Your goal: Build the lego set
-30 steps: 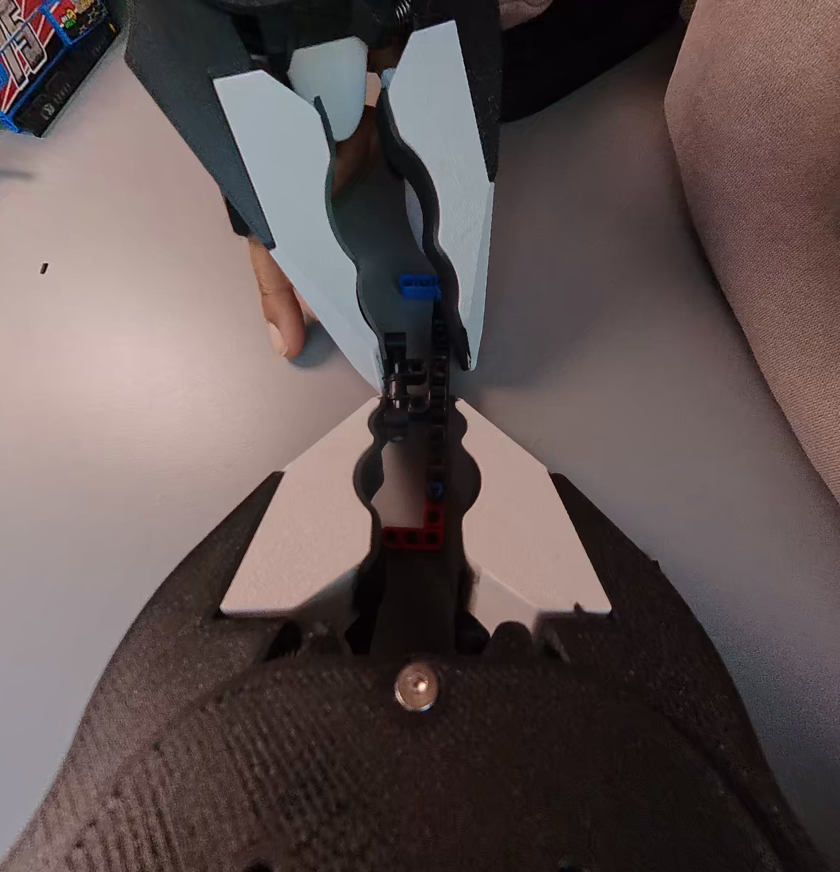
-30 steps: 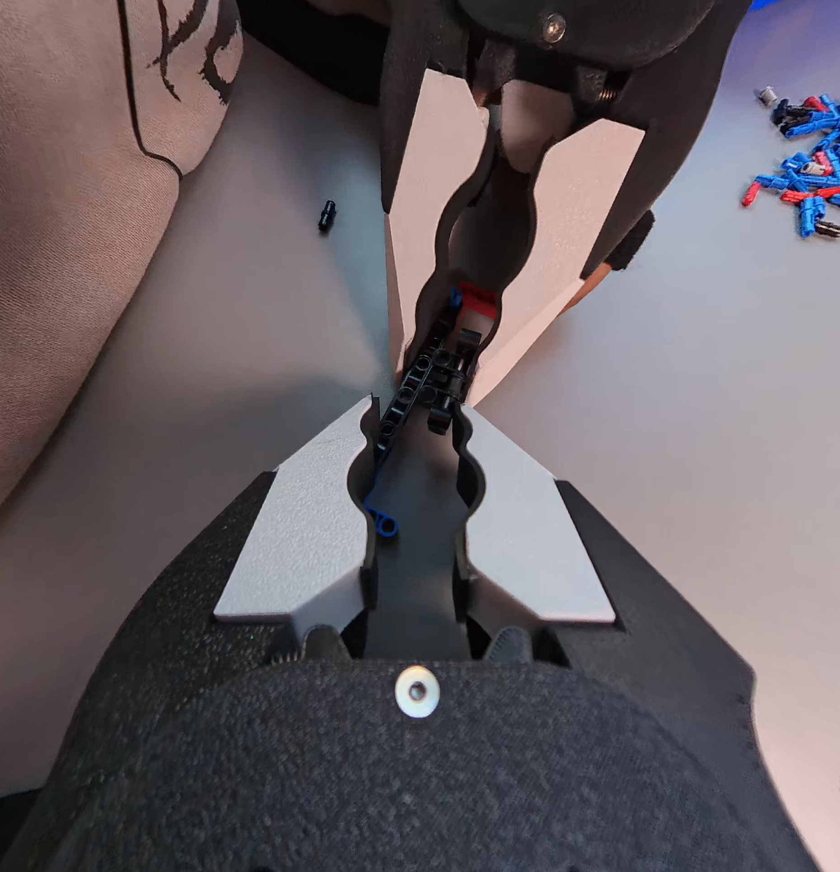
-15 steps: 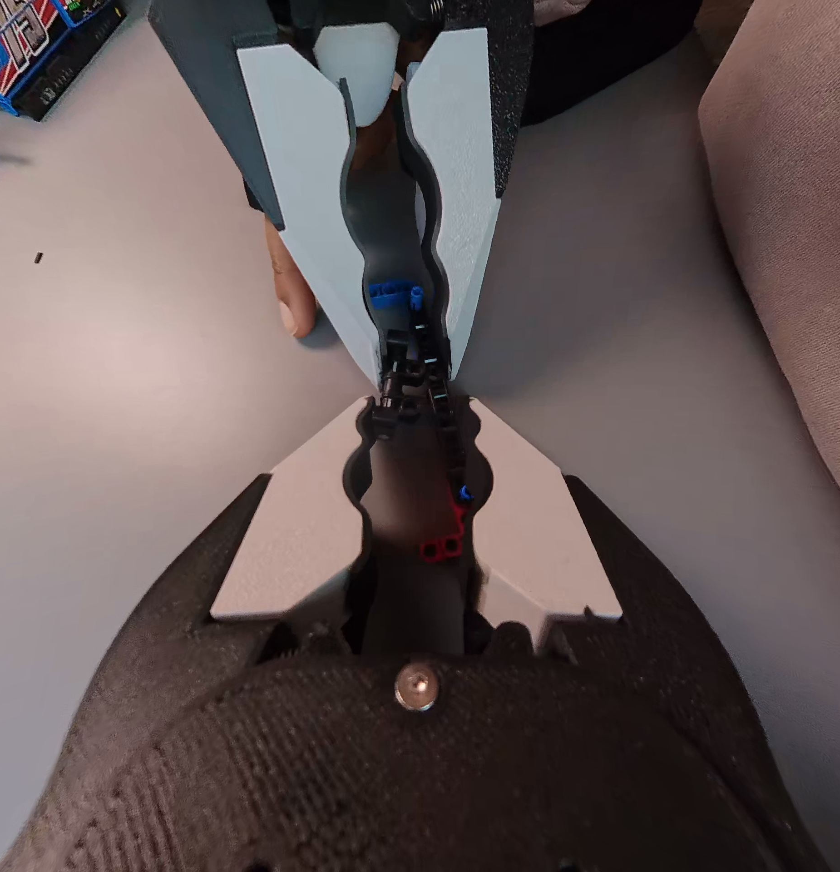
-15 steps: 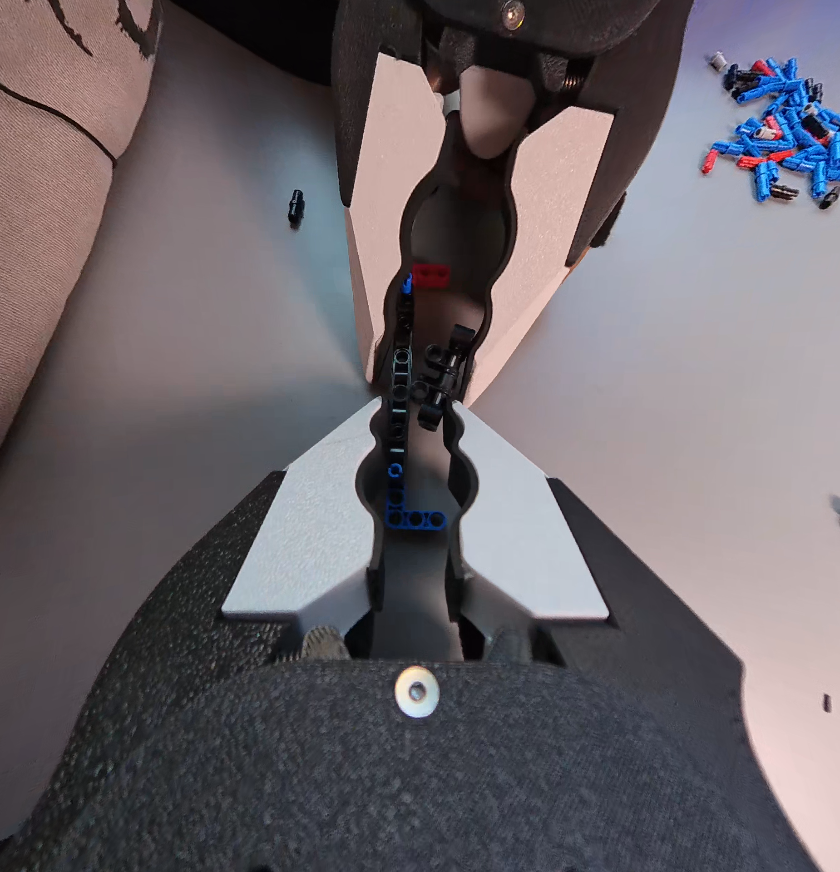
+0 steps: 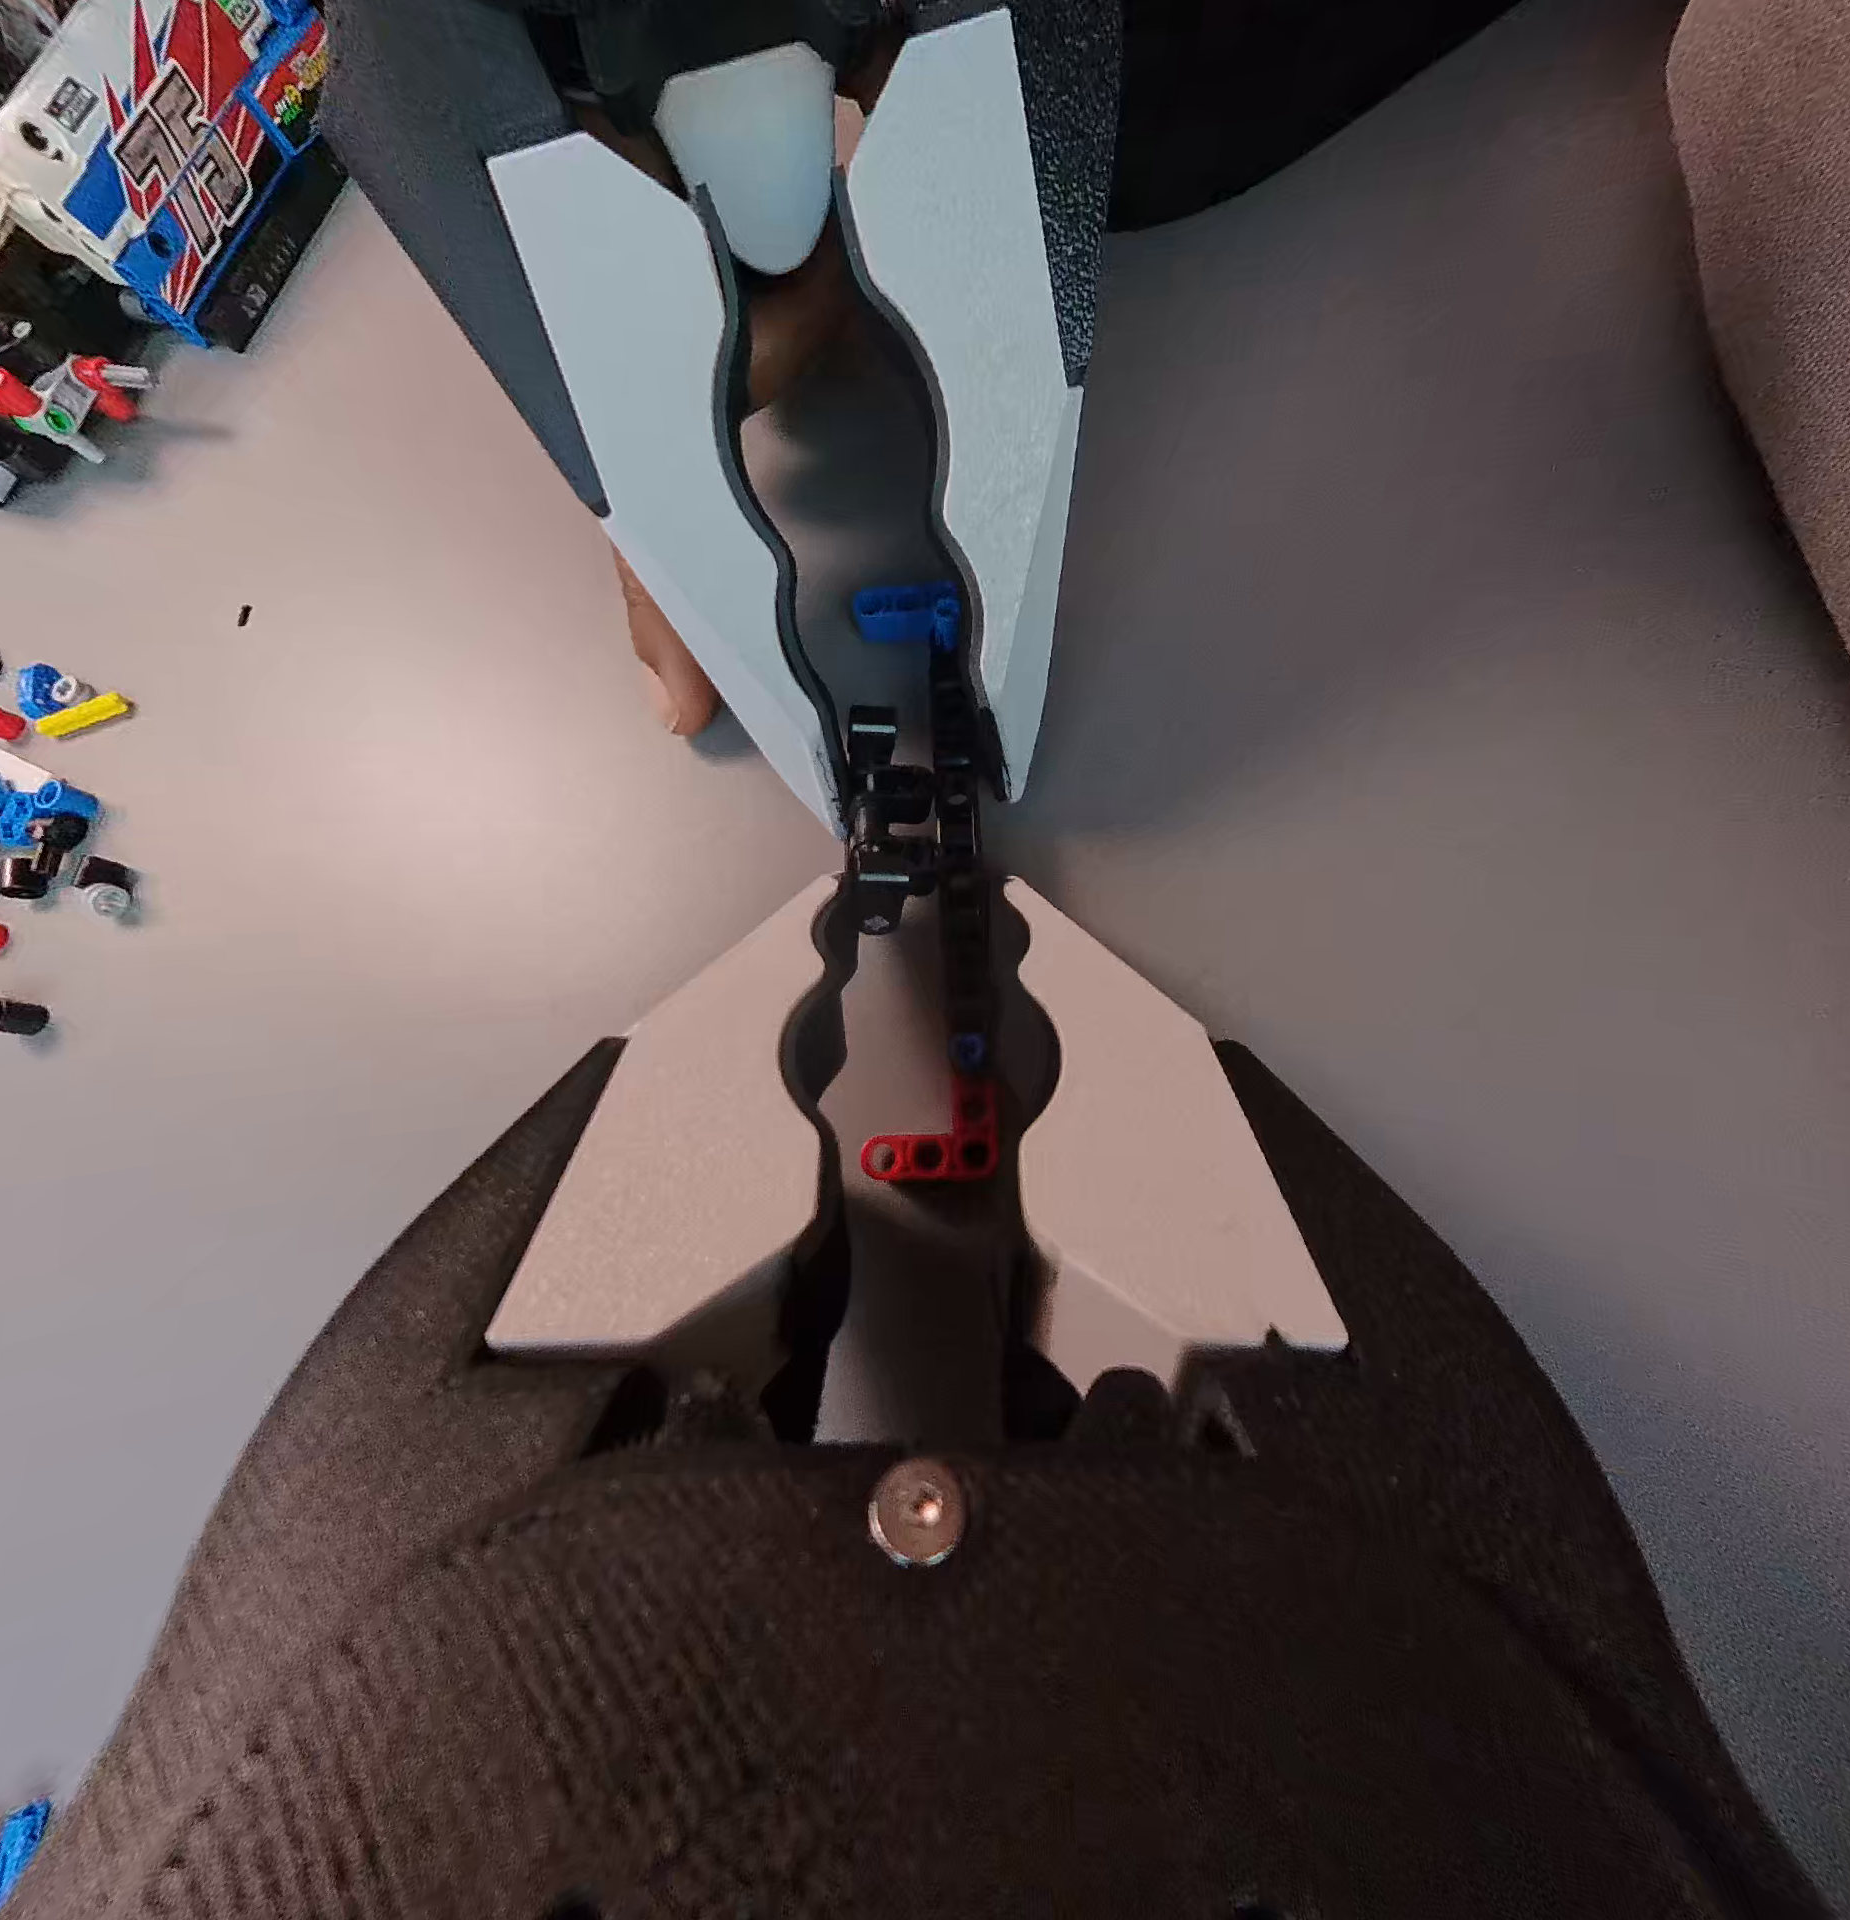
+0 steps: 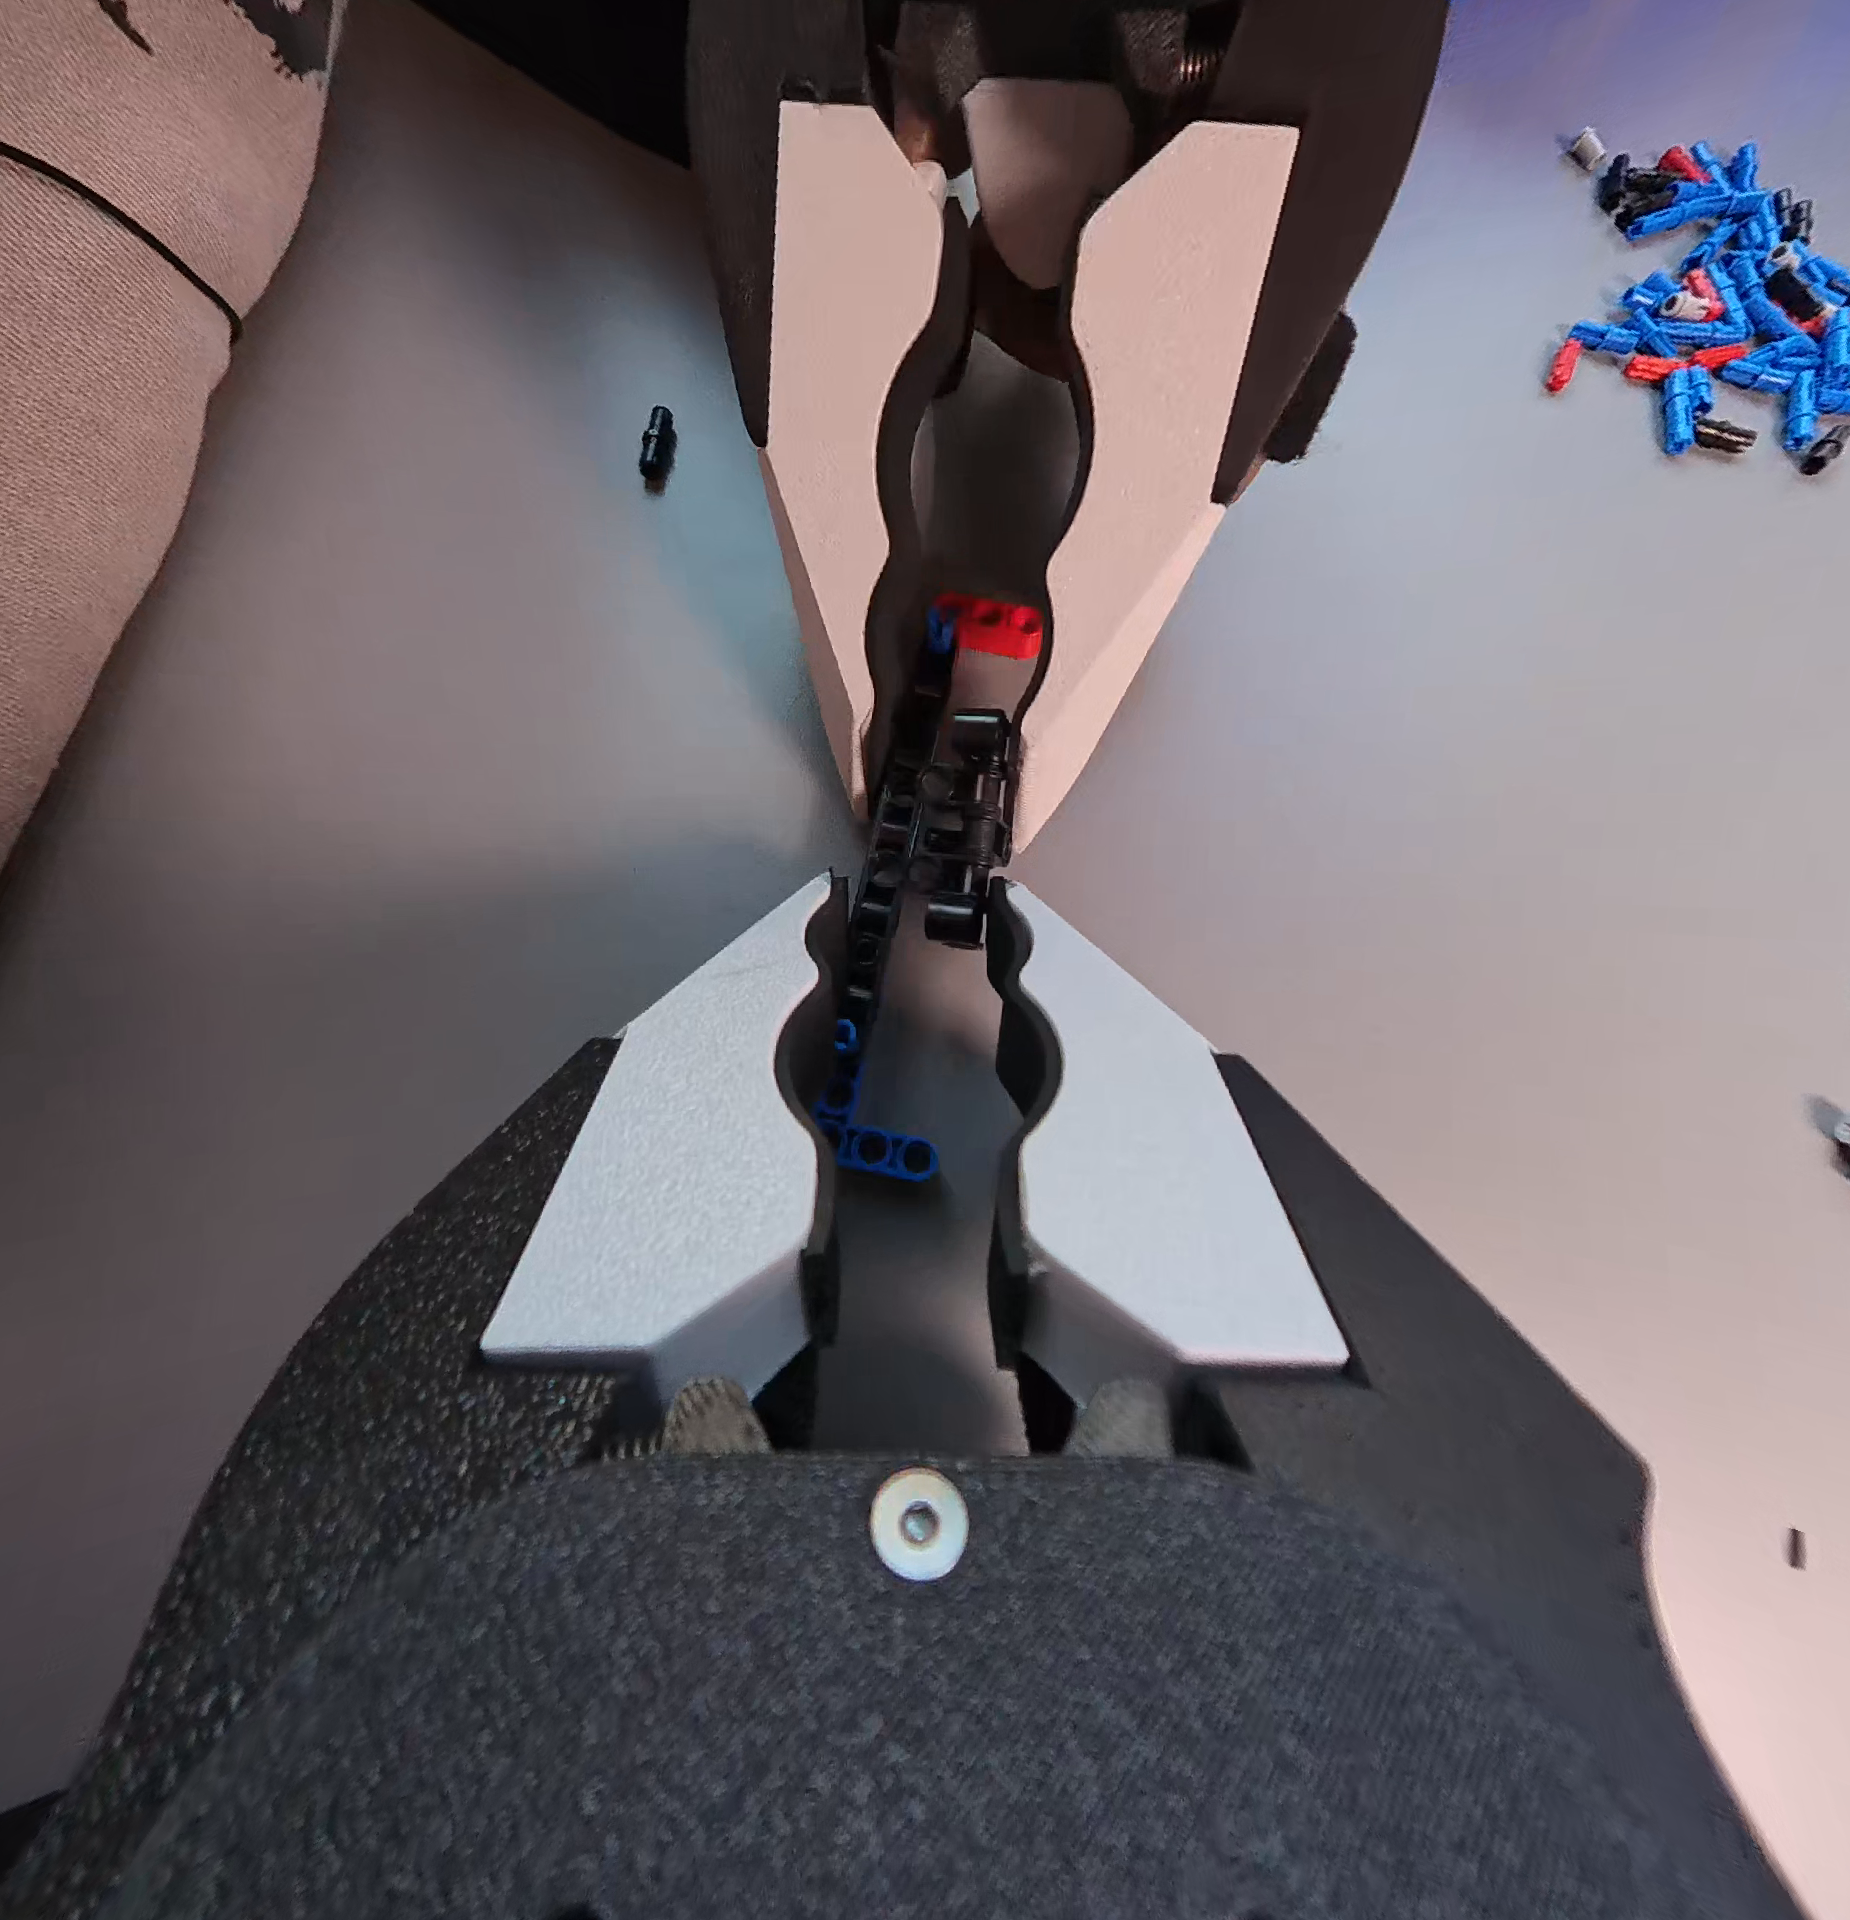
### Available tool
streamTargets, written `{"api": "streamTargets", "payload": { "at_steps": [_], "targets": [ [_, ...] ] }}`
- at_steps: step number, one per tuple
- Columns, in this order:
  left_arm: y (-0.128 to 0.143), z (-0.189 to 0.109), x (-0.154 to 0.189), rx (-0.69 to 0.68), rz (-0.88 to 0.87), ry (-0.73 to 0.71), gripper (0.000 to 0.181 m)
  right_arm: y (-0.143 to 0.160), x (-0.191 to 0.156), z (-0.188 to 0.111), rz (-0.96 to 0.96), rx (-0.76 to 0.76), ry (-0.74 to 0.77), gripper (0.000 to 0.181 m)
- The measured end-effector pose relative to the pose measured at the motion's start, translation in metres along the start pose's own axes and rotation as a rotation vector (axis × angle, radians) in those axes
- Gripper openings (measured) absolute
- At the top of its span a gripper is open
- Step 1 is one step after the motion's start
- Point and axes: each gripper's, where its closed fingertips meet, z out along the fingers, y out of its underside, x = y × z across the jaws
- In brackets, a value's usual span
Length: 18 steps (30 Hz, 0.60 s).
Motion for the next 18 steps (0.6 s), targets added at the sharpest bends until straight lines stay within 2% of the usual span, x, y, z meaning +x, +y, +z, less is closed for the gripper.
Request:
{"api": "streamTargets", "payload": {
  "at_steps": [9, 18],
  "targets": [
    [-0.001, 0.000, 0.011, 0.038, -0.005, 0.082, 0.022, -0.002, -0.011, 0.003, -0.025, 0.004, -0.032, 0.030],
    [-0.002, -0.001, 0.015, 0.054, 0.014, 0.103, 0.025, -0.004, -0.010, 0.003, -0.056, 0.044, -0.024, 0.023]
  ]
}}
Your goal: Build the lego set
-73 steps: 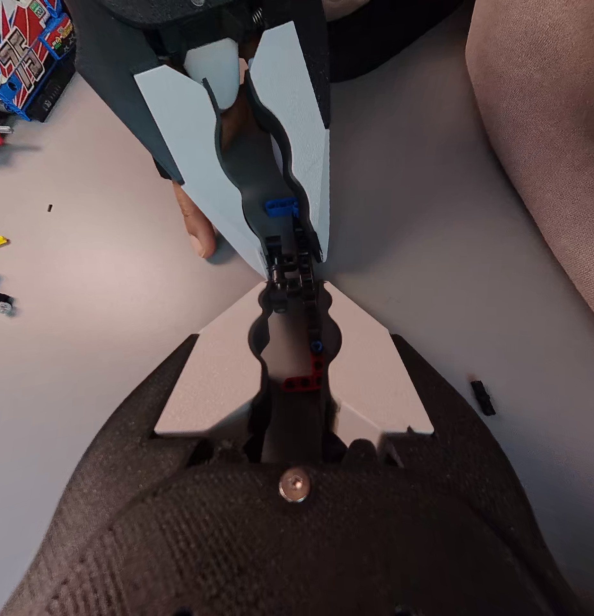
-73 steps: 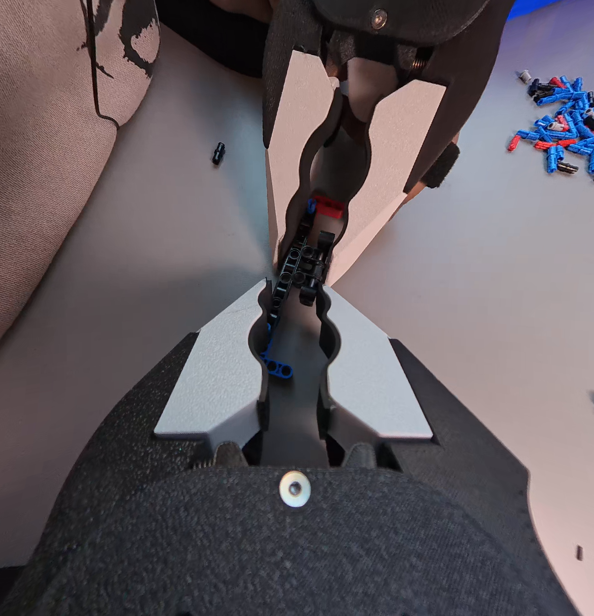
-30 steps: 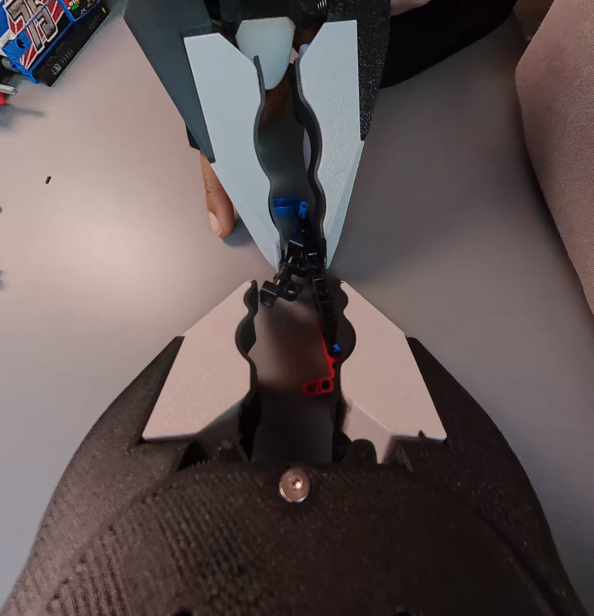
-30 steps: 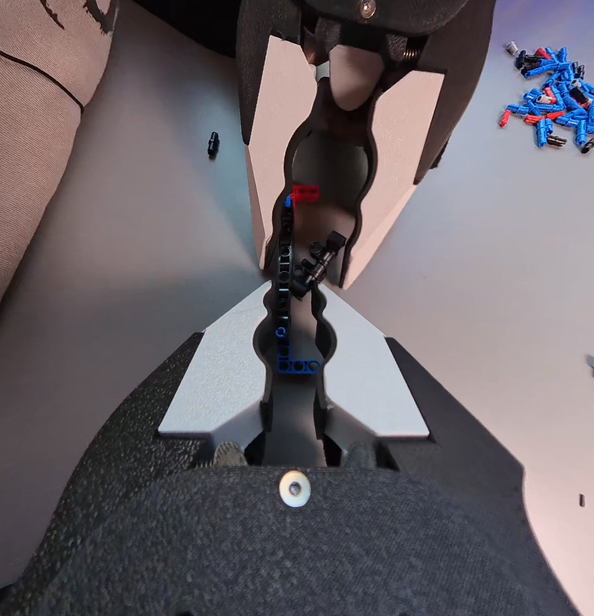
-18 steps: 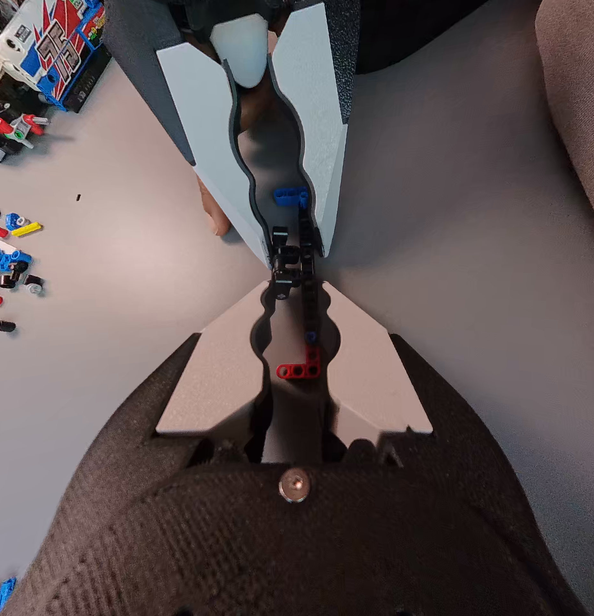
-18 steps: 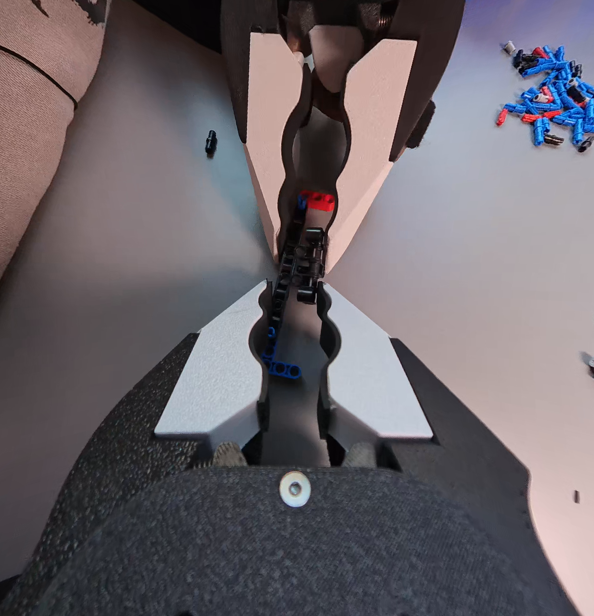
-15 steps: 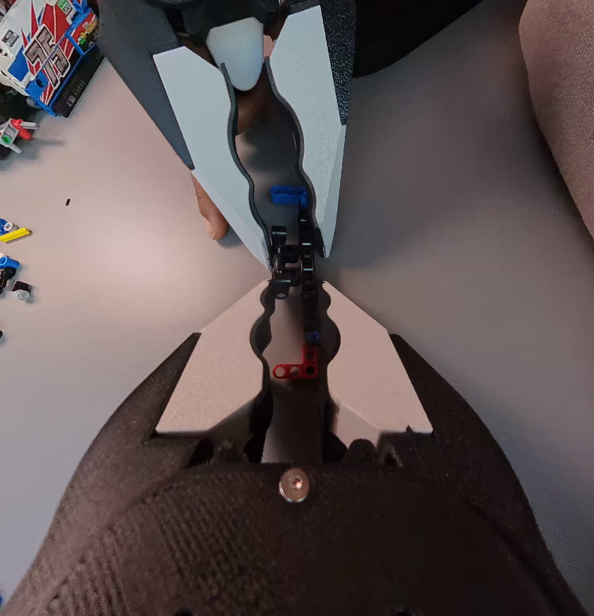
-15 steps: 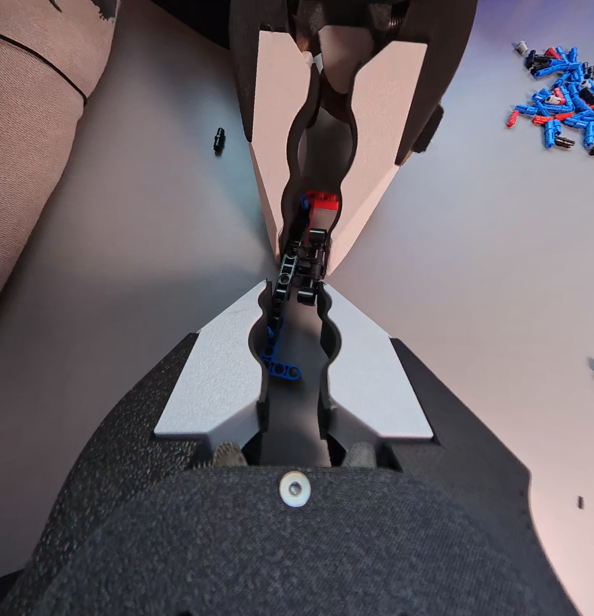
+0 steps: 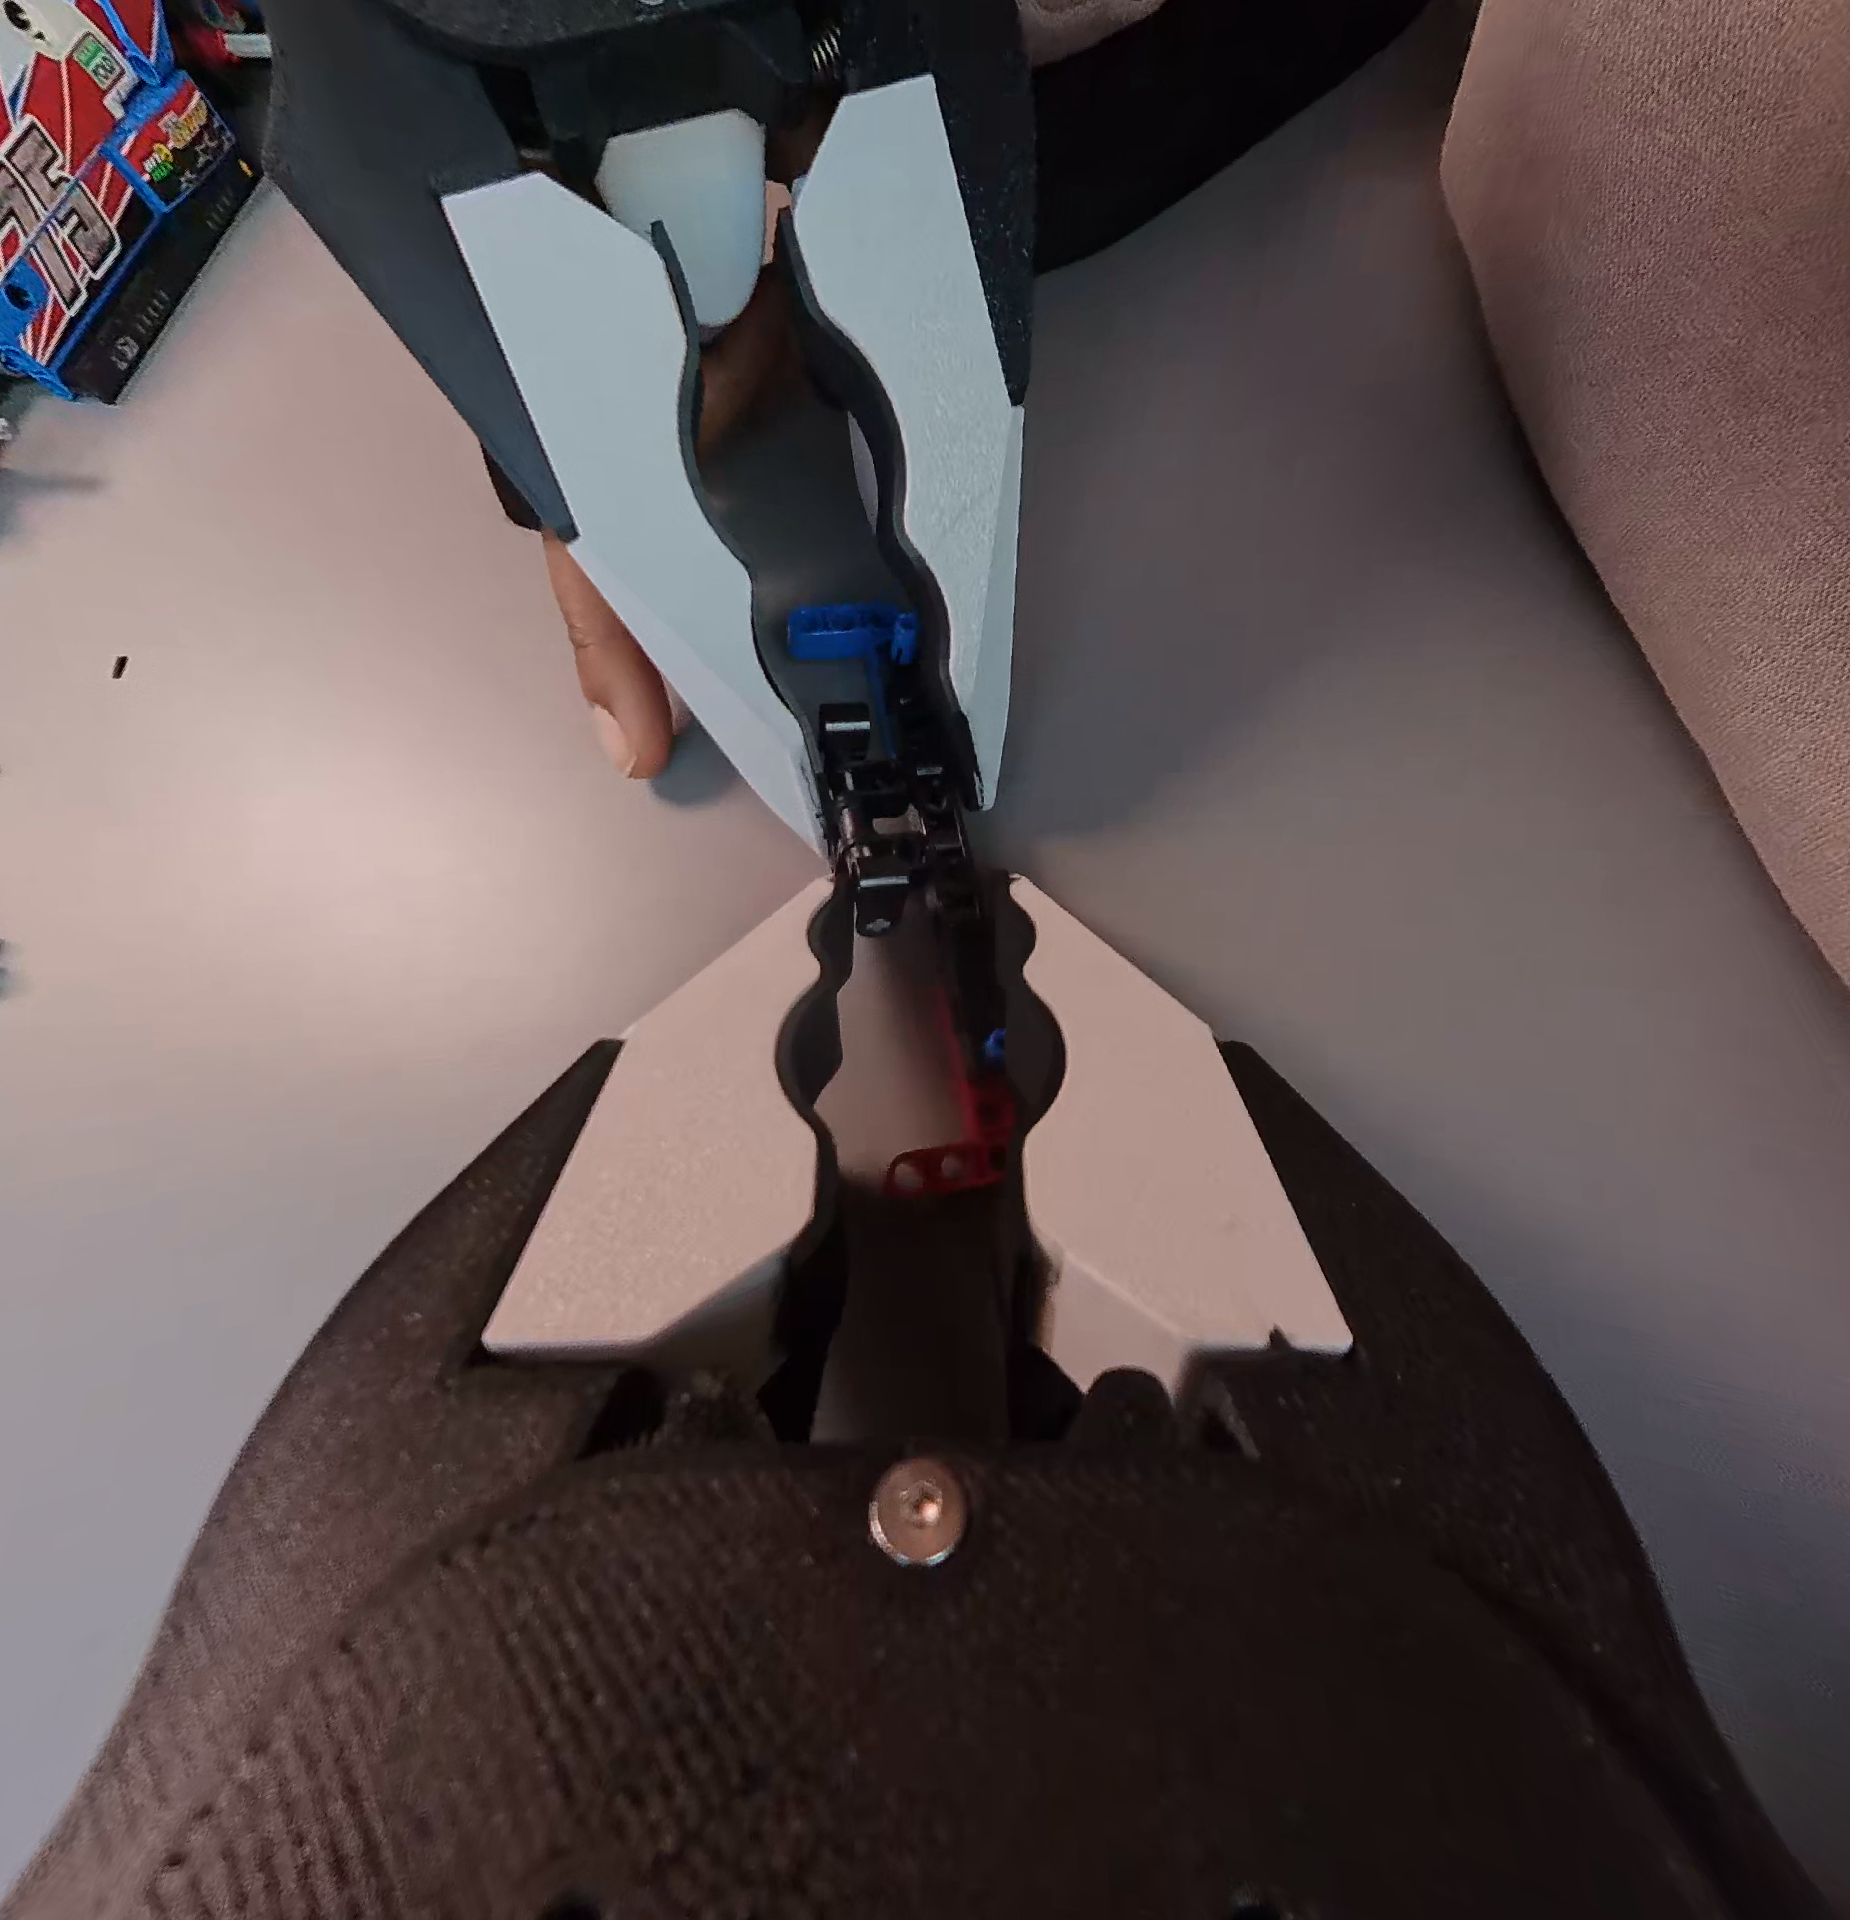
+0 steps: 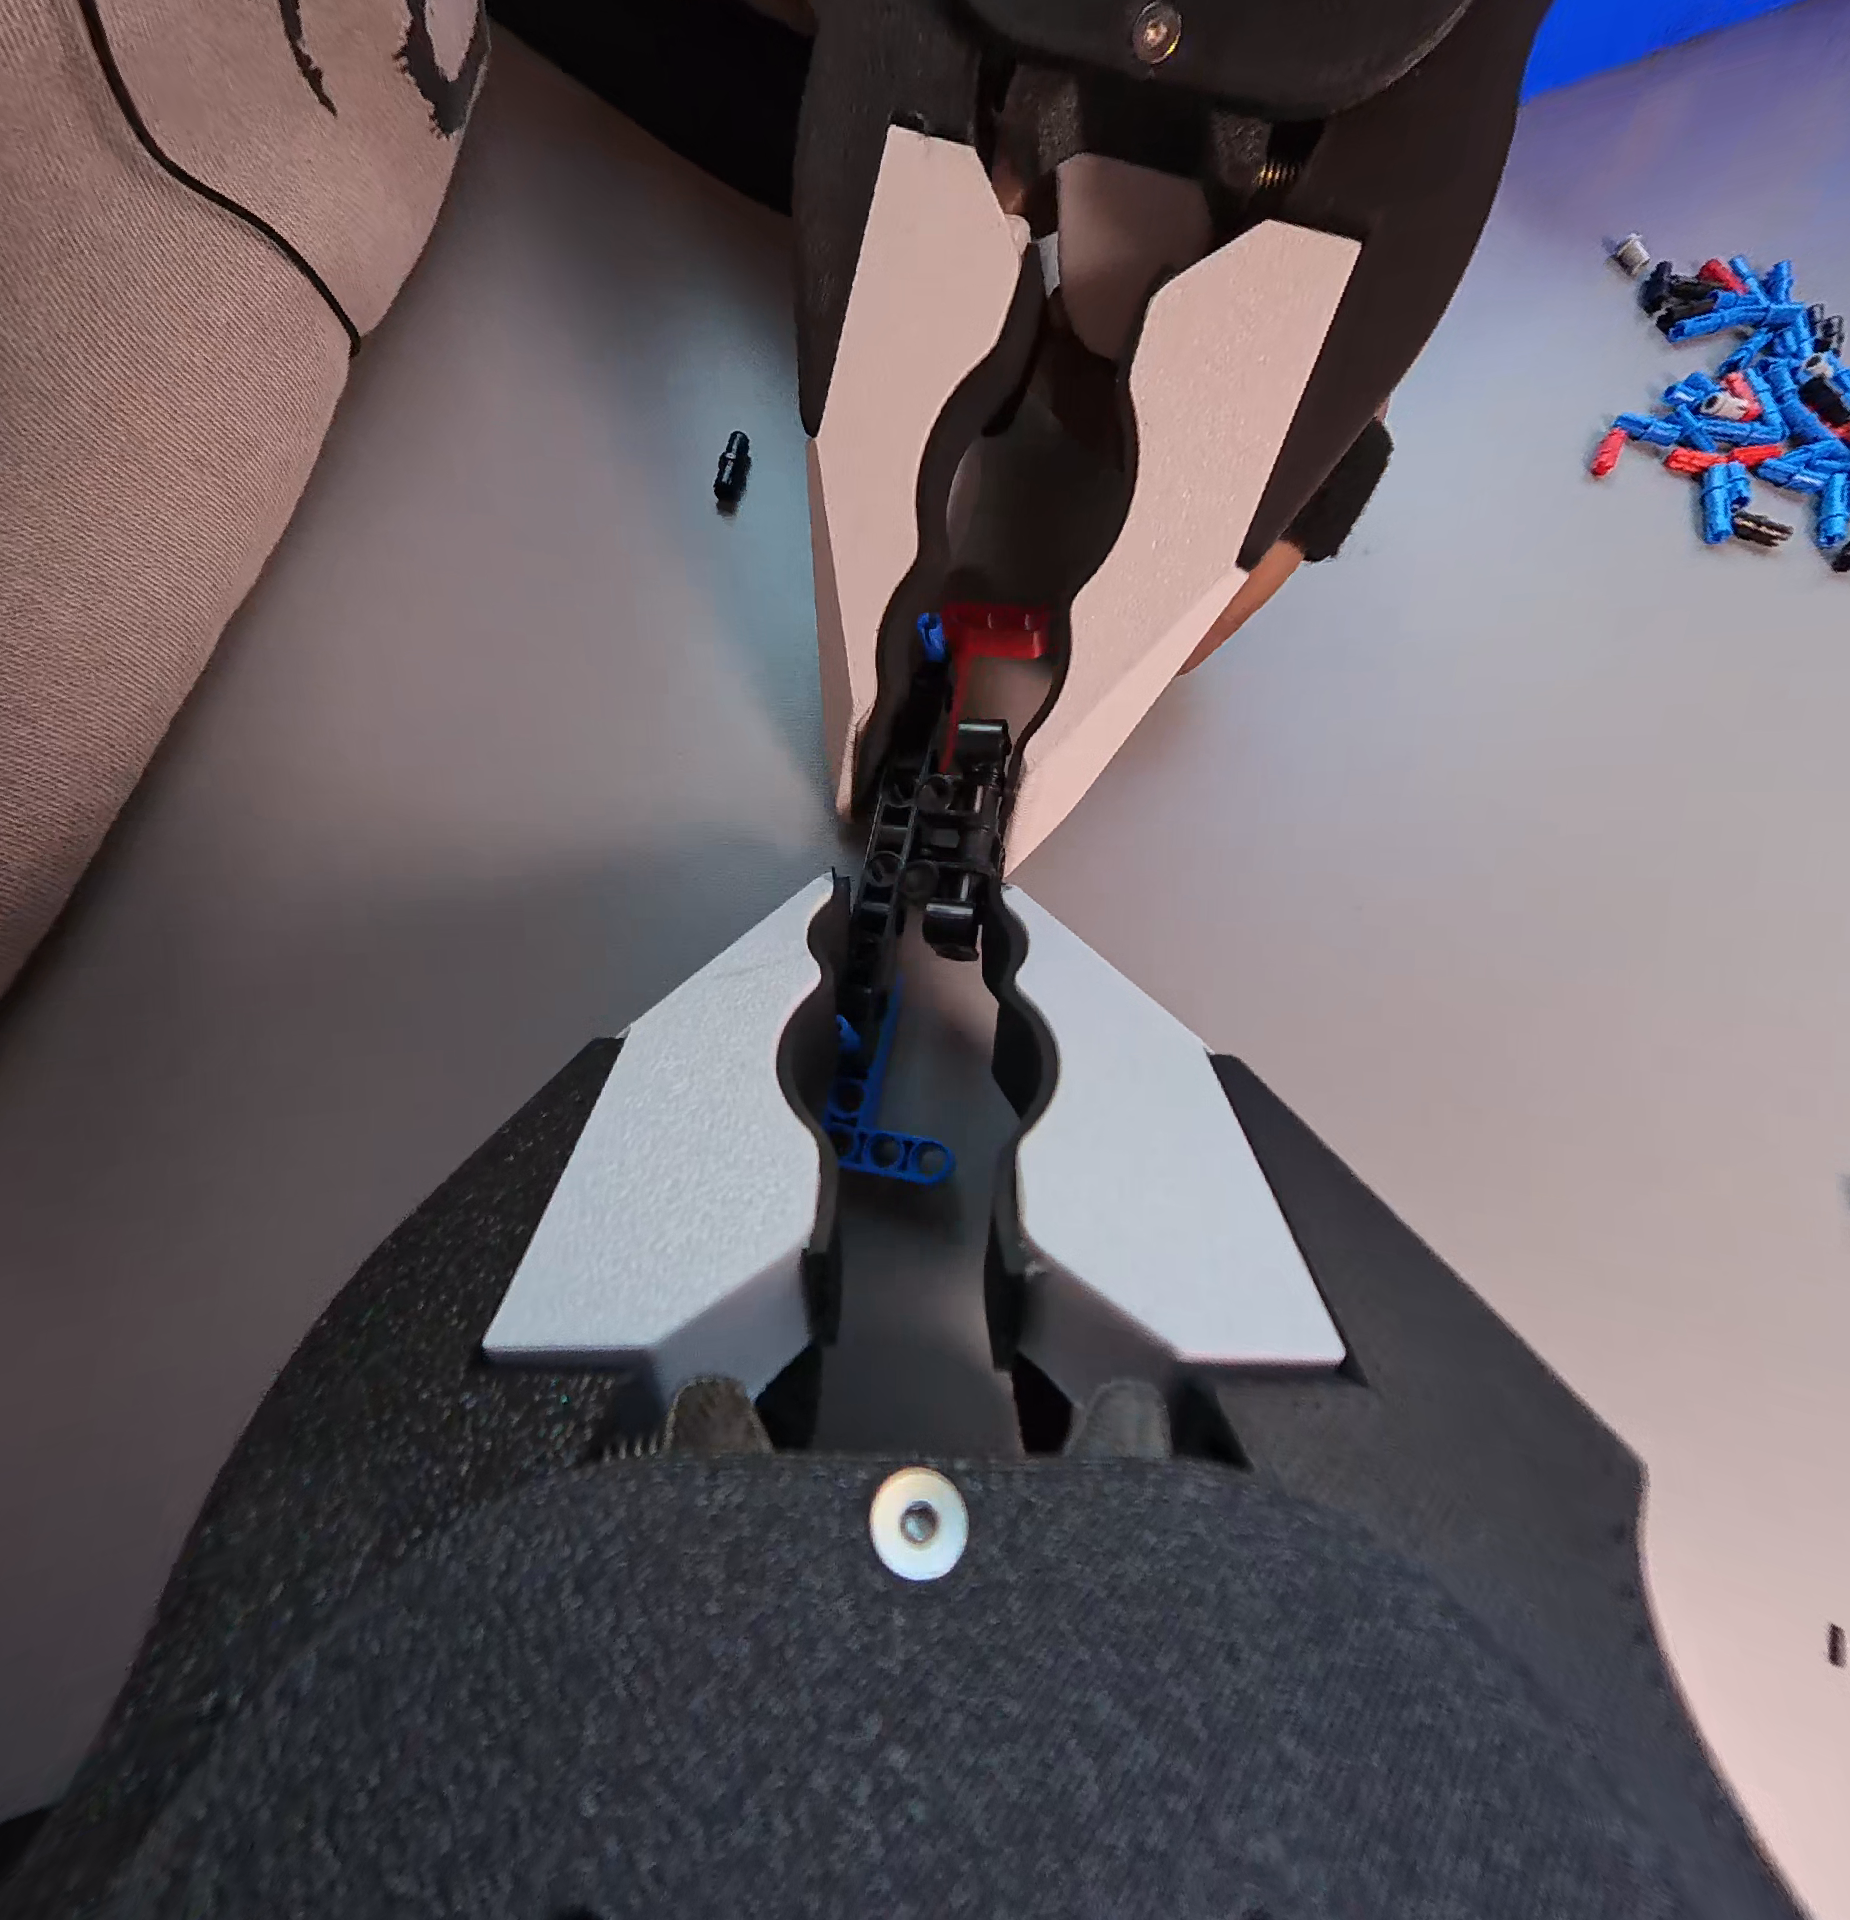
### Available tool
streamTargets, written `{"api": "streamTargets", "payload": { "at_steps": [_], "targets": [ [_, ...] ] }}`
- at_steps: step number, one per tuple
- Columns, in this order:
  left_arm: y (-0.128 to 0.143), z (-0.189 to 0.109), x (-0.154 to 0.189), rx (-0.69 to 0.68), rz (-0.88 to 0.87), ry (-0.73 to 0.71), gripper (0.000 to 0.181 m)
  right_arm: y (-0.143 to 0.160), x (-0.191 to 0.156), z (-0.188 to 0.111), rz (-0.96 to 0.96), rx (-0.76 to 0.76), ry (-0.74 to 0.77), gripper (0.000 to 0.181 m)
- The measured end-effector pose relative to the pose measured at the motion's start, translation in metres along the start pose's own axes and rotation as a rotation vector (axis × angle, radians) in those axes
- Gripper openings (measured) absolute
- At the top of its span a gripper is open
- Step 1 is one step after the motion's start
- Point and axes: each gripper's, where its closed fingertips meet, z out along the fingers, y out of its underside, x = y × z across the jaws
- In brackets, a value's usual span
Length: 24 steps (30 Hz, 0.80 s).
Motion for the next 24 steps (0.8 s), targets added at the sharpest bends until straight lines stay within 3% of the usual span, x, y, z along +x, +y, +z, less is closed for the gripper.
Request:
{"api": "streamTargets", "payload": {
  "at_steps": [4, 24],
  "targets": [
    [0.0004, -0.0011, -0.0053, 0.003, 0.039, -0.053, 0.025, -0.0002, 0.0050, -0.0006, -0.038, 0.009, 0.044, 0.023],
    [0.0010, -0.0016, -0.0056, 0.004, 0.038, -0.050, 0.023, -0.0013, 0.0042, 0.0000, -0.047, 0.020, 0.047, 0.023]
  ]
}}
